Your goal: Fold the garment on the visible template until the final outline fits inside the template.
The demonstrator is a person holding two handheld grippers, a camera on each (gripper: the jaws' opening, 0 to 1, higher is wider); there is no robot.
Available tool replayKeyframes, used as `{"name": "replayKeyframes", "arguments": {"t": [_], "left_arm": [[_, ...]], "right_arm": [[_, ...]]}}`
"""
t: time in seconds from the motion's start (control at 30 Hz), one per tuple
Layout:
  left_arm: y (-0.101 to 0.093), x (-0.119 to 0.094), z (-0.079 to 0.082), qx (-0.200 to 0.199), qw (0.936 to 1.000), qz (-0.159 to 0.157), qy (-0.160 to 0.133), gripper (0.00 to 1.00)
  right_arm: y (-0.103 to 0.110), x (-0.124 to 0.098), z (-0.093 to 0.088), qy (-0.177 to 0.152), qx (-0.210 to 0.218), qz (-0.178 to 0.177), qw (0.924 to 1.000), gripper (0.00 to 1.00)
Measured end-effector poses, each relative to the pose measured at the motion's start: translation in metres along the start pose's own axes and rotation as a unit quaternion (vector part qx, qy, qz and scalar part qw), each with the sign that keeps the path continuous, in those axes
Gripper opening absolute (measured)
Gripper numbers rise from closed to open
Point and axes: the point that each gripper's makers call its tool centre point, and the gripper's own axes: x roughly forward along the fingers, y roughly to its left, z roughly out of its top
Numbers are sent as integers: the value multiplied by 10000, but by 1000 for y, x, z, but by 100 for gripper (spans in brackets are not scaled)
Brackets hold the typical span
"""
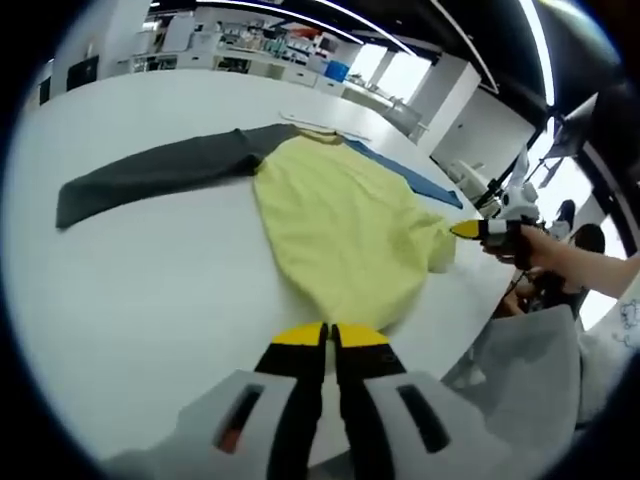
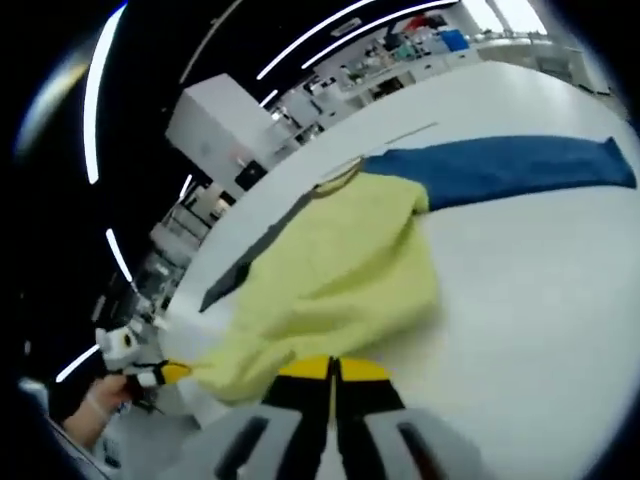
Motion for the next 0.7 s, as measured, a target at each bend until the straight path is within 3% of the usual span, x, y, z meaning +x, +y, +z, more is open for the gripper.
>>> {"name": "replayKeyframes", "arguments": {"t": [0.17,0.3,0.47,0.7], "left_arm": [[1,0,2,-46,10000,-1,-72,0],[1,1,3,-89,9999,-5,-120,0],[-1,2,4,-111,9998,-21,-153,0],[-2,2,8,-217,9994,-40,-257,0]], "right_arm": [[23,6,23,-97,136,338,9993,0],[40,22,35,-42,7,469,9989,0],[55,44,40,126,-111,492,9986,0],[57,81,36,523,-182,321,9980,0]]}}
